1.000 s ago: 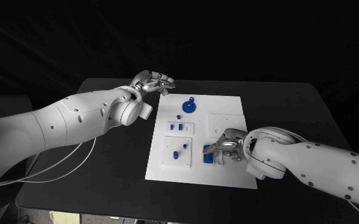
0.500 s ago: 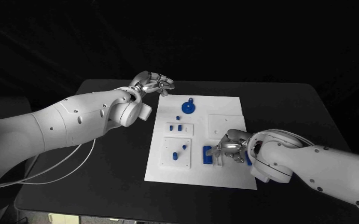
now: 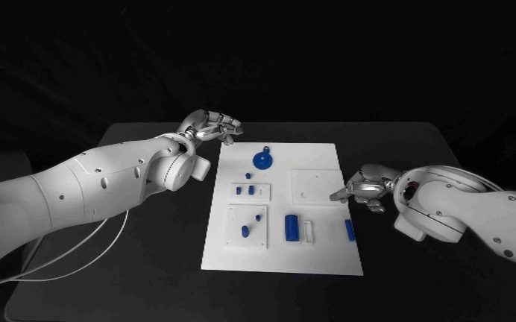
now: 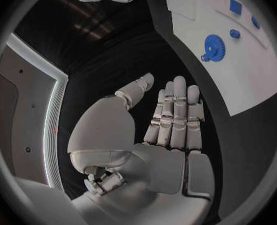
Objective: Assemble the parts on the task board
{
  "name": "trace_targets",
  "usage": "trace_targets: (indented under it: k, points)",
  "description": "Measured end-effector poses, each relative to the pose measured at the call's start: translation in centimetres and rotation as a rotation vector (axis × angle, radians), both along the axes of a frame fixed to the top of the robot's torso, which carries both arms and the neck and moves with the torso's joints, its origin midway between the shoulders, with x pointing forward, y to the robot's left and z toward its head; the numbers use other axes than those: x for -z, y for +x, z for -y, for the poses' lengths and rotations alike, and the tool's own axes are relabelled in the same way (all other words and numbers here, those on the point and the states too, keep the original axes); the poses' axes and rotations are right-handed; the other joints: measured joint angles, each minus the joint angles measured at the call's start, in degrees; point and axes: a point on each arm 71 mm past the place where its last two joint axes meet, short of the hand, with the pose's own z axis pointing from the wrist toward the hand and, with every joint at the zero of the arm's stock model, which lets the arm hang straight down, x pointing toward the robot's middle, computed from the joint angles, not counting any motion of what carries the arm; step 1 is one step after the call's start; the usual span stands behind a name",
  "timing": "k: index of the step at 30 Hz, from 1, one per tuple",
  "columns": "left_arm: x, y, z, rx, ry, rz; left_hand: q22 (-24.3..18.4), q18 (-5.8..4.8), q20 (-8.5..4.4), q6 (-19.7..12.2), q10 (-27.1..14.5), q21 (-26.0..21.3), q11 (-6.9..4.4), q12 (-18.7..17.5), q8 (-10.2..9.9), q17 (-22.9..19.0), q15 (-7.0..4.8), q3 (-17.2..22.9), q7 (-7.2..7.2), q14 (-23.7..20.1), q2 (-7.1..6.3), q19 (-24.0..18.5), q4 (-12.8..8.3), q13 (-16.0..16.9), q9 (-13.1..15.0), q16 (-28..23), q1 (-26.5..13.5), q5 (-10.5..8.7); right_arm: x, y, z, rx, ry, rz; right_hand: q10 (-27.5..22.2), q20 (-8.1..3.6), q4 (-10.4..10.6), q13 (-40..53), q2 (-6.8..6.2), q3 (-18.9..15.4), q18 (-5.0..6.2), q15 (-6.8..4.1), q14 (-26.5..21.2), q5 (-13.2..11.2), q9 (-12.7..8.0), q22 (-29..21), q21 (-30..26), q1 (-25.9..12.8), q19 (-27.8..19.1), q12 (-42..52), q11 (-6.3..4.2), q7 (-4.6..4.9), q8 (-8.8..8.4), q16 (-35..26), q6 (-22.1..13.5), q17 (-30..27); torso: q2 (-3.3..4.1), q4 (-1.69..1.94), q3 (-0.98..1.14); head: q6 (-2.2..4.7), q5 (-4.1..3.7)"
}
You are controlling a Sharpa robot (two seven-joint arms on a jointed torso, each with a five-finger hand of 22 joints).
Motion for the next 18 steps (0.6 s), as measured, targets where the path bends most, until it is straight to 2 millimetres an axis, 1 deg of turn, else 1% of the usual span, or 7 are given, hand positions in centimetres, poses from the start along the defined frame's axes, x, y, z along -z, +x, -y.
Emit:
trace_targets:
  k: [2,4,6,9,11,16,18]
  points:
    - [0.1,0.0,0.0,-0.001,0.0,-0.002,0.0,-0.03,0.0,0.0,0.0,-0.2,0.0,0.0,0.0,0.0,0.0,0.0,0.0,0.0,0.11,0.0,0.2,0.0,0.0,0.0,-0.1,0.0,0.2,0.0,1.2,0.014,-0.02,-0.015,0.0,0.08,-0.1,0.0,-0.12,0.1,0.0,-0.08,0.1,0.0,0.0,0.0,0.0,0.5,0.1,0.0,0.0,0.0,0.0,0.0,0.0,0.0,0.02,0.01,0.0,0.21,-0.36]
    - [0.1,0.0,-0.2,-0.003,0.0,-0.002,0.0,-0.06,0.0,0.0,0.0,-0.2,0.0,0.0,0.0,0.1,0.0,0.1,0.0,0.0,0.24,0.0,0.3,0.0,0.0,0.0,-0.2,0.0,0.4,-0.1,1.9,0.021,-0.039,-0.028,0.0,0.08,-0.1,0.0,0.18,0.4,0.0,-0.17,0.2,0.0,0.1,0.0,0.0,0.8,0.1,0.0,0.0,0.0,0.0,0.0,0.0,0.0,0.03,0.01,0.0,0.34,-0.66]
    - [0.1,0.0,-0.3,-0.005,0.0,-0.004,0.0,-0.3,0.0,0.0,0.0,-0.2,0.0,0.0,0.0,0.1,0.0,0.1,0.0,0.0,0.24,0.0,0.3,0.0,0.0,0.0,-0.2,0.0,0.4,0.0,2.5,0.024,-0.06,-0.032,0.0,0.08,-0.1,0.0,-0.04,0.4,0.0,-0.17,0.2,0.0,0.1,0.0,0.0,1.0,0.1,0.0,0.0,0.0,0.0,0.0,0.0,0.0,0.03,0.01,0.0,0.38,-0.91]
    - [0.3,-0.1,-0.3,-0.005,0.0,-0.007,0.1,-0.32,0.0,0.0,0.0,-0.2,-0.01,0.0,0.0,0.1,0.0,0.1,0.0,0.0,0.24,0.0,0.3,0.0,0.0,0.0,-0.2,0.0,0.7,0.0,3.4,0.029,-0.1,-0.039,0.0,0.08,0.1,0.0,-0.04,0.5,-0.01,-0.17,0.2,0.0,0.1,0.0,0.0,1.0,0.1,0.0,0.0,-0.01,0.0,-0.2,0.0,0.0,0.02,-0.03,-0.01,0.42,-1.38]
    - [0.3,-0.1,-0.3,-0.004,-0.001,-0.008,0.1,-0.33,0.0,0.0,0.0,-0.2,-0.01,0.0,0.0,0.1,0.0,-0.1,0.0,0.0,0.24,0.0,0.4,0.0,0.0,0.0,-0.2,0.0,1.3,-0.2,3.7,0.027,-0.124,-0.052,0.0,0.09,0.1,-0.1,-0.34,0.5,0.0,-0.17,0.2,0.0,0.1,0.0,0.0,1.3,0.1,0.0,0.0,-0.01,0.0,-0.2,0.0,0.0,0.01,-0.03,-0.03,0.44,-1.68]
    - [0.5,-0.1,-0.2,-0.003,-0.001,-0.011,0.1,-0.34,0.0,-0.2,0.0,-0.2,-0.01,0.0,0.0,0.1,0.0,-0.1,0.2,0.0,0.24,0.0,0.4,0.0,-0.1,0.0,-0.2,0.0,3.0,-1.2,4.0,0.017,-0.16,-0.089,0.0,0.09,0.4,-0.1,-0.34,0.9,-0.01,-0.16,0.2,0.0,0.1,0.0,0.0,1.3,0.1,0.0,0.0,-0.02,0.0,-0.2,0.0,0.0,0.01,0.03,-0.06,0.5,-2.19]
    - [0.5,-0.2,-0.2,-0.001,-0.001,-0.013,0.1,-0.35,0.0,-0.2,0.0,-0.2,-0.01,0.0,0.0,0.1,0.0,-0.1,0.2,0.0,0.24,0.0,0.4,0.0,-0.1,0.0,-0.2,0.0,3.6,-1.5,4.1,0.015,-0.169,-0.103,0.0,0.21,1.0,-0.2,-0.77,1.1,-0.01,0.02,0.4,0.0,0.1,0.0,0.0,0.9,0.2,-0.4,0.0,0.21,-0.51,-0.6,-0.2,0.0,0.01,0.07,-0.08,0.51,-2.32]
